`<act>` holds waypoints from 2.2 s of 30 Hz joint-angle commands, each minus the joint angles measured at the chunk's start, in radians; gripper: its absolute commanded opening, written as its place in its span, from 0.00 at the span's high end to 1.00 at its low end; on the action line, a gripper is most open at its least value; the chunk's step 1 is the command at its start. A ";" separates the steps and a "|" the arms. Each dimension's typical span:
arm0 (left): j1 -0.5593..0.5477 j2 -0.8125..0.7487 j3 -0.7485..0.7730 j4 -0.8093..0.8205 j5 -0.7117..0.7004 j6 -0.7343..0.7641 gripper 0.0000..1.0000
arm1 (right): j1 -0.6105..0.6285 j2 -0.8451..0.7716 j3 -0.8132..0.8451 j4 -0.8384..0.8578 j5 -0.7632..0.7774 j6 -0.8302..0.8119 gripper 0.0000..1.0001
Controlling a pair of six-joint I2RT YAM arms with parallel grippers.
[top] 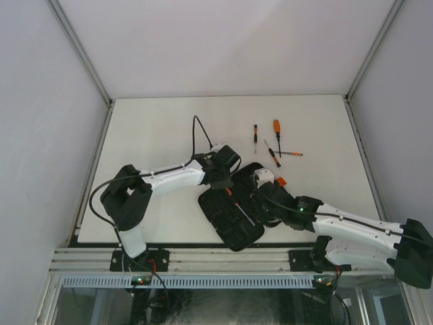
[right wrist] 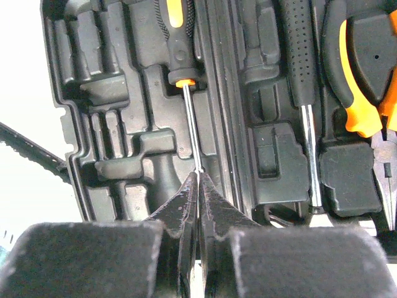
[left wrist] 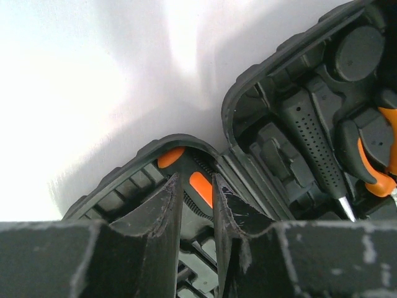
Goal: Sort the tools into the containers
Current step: Adjust the screwdriver in the storage box.
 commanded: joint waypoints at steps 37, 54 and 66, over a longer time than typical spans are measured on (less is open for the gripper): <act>-0.001 0.049 0.048 -0.012 -0.027 -0.021 0.74 | 0.002 0.154 -0.006 0.035 -0.078 -0.008 1.00; -0.001 0.057 0.060 -0.028 -0.034 -0.018 0.75 | -0.009 0.276 0.055 -0.122 -0.095 0.022 1.00; -0.001 0.060 0.047 -0.020 -0.029 -0.019 0.76 | -0.011 0.382 0.071 -0.168 -0.134 0.064 1.00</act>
